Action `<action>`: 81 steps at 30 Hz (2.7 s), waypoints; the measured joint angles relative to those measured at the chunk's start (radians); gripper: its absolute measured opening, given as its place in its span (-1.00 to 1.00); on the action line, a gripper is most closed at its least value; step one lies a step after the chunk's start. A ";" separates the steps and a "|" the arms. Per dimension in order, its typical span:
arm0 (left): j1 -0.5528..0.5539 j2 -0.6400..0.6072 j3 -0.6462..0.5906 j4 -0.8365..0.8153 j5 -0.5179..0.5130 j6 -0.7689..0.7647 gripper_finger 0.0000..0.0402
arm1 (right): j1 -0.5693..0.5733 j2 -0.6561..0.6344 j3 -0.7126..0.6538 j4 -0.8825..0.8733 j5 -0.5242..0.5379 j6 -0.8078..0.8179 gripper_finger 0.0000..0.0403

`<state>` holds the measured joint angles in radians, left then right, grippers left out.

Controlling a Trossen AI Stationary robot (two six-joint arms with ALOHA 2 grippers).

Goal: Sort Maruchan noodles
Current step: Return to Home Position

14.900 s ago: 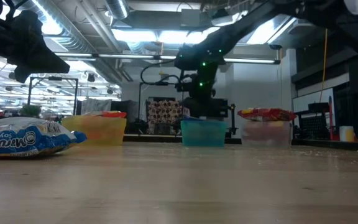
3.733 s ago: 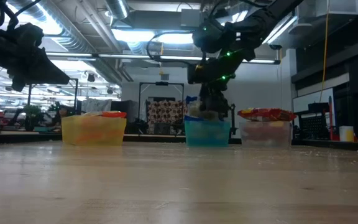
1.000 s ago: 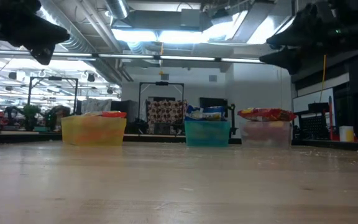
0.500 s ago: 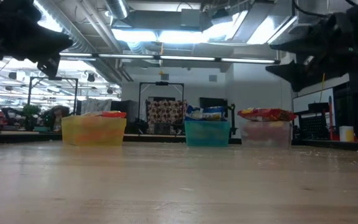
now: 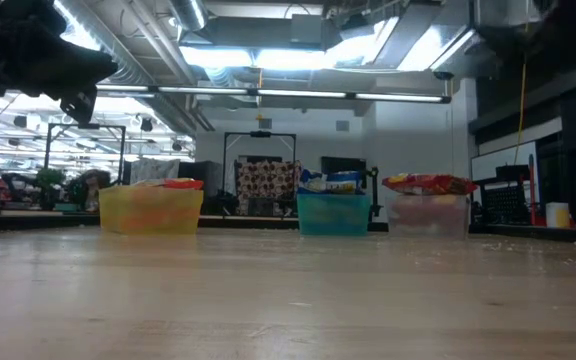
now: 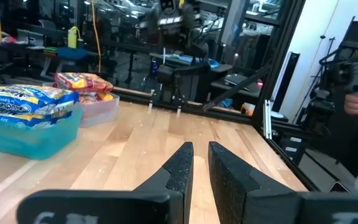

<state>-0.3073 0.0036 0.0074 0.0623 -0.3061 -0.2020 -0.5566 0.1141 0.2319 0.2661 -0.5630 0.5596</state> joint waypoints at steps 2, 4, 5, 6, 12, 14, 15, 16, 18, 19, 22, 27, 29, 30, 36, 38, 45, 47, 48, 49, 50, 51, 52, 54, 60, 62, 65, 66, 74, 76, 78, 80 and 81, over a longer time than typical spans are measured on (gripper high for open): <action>0.000 0.000 0.000 -0.001 0.002 -0.001 -0.78 | -0.013 -0.081 -0.009 -0.144 0.053 -0.036 0.52; 0.000 0.000 0.000 -0.002 0.010 -0.004 -0.78 | -0.013 -0.109 -0.025 -0.190 0.088 -0.065 0.52; 0.000 0.001 0.000 -0.005 0.014 -0.005 -0.78 | -0.008 -0.107 -0.036 -0.197 0.093 -0.074 0.52; 0.000 0.001 0.000 -0.006 0.013 -0.008 -0.78 | -0.004 -0.104 -0.053 -0.214 0.102 -0.085 0.52; 0.002 0.001 0.000 -0.006 0.010 -0.005 -0.78 | 0.039 -0.091 -0.200 -0.124 0.160 -0.119 0.52; 0.002 0.001 0.000 -0.006 0.009 -0.005 -0.78 | 0.063 -0.095 -0.223 -0.095 0.162 -0.111 0.52; 0.002 0.001 0.000 -0.006 0.005 -0.006 -0.78 | 0.078 -0.095 -0.221 -0.106 0.167 -0.109 0.52; 0.002 0.001 0.000 -0.006 0.000 -0.006 -0.78 | 0.097 -0.090 -0.222 -0.121 0.171 -0.106 0.52; 0.002 0.001 0.000 -0.005 -0.006 -0.006 -0.78 | 0.139 -0.089 -0.224 -0.149 0.179 -0.103 0.52; 0.002 0.001 0.000 -0.005 -0.006 -0.006 -0.78 | 0.161 -0.090 -0.224 -0.144 0.186 -0.104 0.52; 0.002 0.001 0.000 -0.005 -0.007 -0.006 -0.78 | 0.233 -0.092 -0.224 -0.152 0.222 -0.090 0.52; 0.002 0.001 0.000 0.000 -0.062 0.000 -0.78 | 0.342 -0.091 -0.224 -0.187 0.440 -0.098 0.52; 0.002 0.001 0.000 0.002 -0.085 0.011 -0.78 | 0.367 -0.091 -0.224 -0.194 0.522 -0.112 0.52; 0.002 0.001 0.000 0.003 -0.094 0.013 -0.78 | 0.375 -0.091 -0.224 -0.197 0.550 -0.119 0.52; 0.002 0.001 0.000 0.003 -0.103 -0.001 -0.78 | 0.387 -0.091 -0.224 -0.236 0.572 -0.151 0.52; 0.002 0.001 0.000 0.003 -0.099 -0.039 -0.78 | 0.387 -0.090 -0.223 -0.244 0.570 -0.137 0.52; 0.001 0.001 0.000 0.003 -0.095 -0.050 -0.78 | 0.387 -0.090 -0.223 -0.246 0.545 -0.119 0.52; 0.001 0.001 0.000 0.003 -0.095 -0.051 -0.78 | 0.387 -0.090 -0.223 -0.247 0.545 -0.119 0.52; 0.001 0.001 0.000 0.003 -0.095 -0.052 -0.78 | 0.387 -0.090 -0.223 -0.247 0.545 -0.119 0.52; 0.001 0.001 0.000 0.003 -0.095 -0.051 -0.78 | 0.387 -0.090 -0.223 -0.247 0.545 -0.119 0.52; 0.001 0.001 0.000 0.003 -0.095 -0.051 -0.78 | 0.387 -0.090 -0.223 -0.247 0.545 -0.119 0.52; 0.001 0.001 0.000 0.003 -0.095 -0.051 -0.78 | 0.387 -0.090 -0.223 -0.248 0.545 -0.119 0.52; 0.001 0.001 0.000 0.003 -0.095 -0.051 -0.78 | 0.387 -0.090 -0.223 -0.248 0.545 -0.119 0.52; 0.001 0.001 0.000 0.003 -0.094 -0.051 -0.78 | 0.387 -0.090 -0.223 -0.248 0.545 -0.119 0.52; 0.001 0.001 0.000 0.003 -0.094 -0.051 -0.78 | 0.386 -0.090 -0.223 -0.248 0.545 -0.120 0.52; 0.001 0.001 0.000 0.003 -0.094 -0.051 -0.78 | 0.386 -0.090 -0.223 -0.249 0.545 -0.119 0.52; 0.001 0.001 0.000 0.003 -0.093 -0.051 -0.78 | 0.386 -0.090 -0.223 -0.249 0.545 -0.120 0.52; 0.001 0.001 0.000 0.003 -0.093 -0.051 -0.78 | 0.386 -0.090 -0.223 -0.249 0.545 -0.120 0.52; 0.001 0.001 0.000 0.003 -0.093 -0.050 -0.78 | 0.386 -0.090 -0.223 -0.249 0.545 -0.120 0.52; 0.001 0.001 0.000 0.003 -0.093 -0.050 -0.78 | 0.386 -0.090 -0.223 -0.249 0.545 -0.120 0.52; 0.001 0.001 0.000 0.003 -0.093 -0.050 -0.78 | 0.386 -0.090 -0.223 -0.249 0.545 -0.120 0.52; 0.001 0.001 0.000 0.003 -0.093 -0.050 -0.78 | 0.386 -0.090 -0.223 -0.249 0.545 -0.120 0.52; 0.001 0.001 0.000 0.003 -0.093 -0.050 -0.78 | 0.386 -0.090 -0.223 -0.249 0.545 -0.120 0.52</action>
<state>-0.3061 0.0044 0.0074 0.0650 -0.3996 -0.2523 -0.1703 0.0238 0.0086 0.0170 -0.0181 0.4400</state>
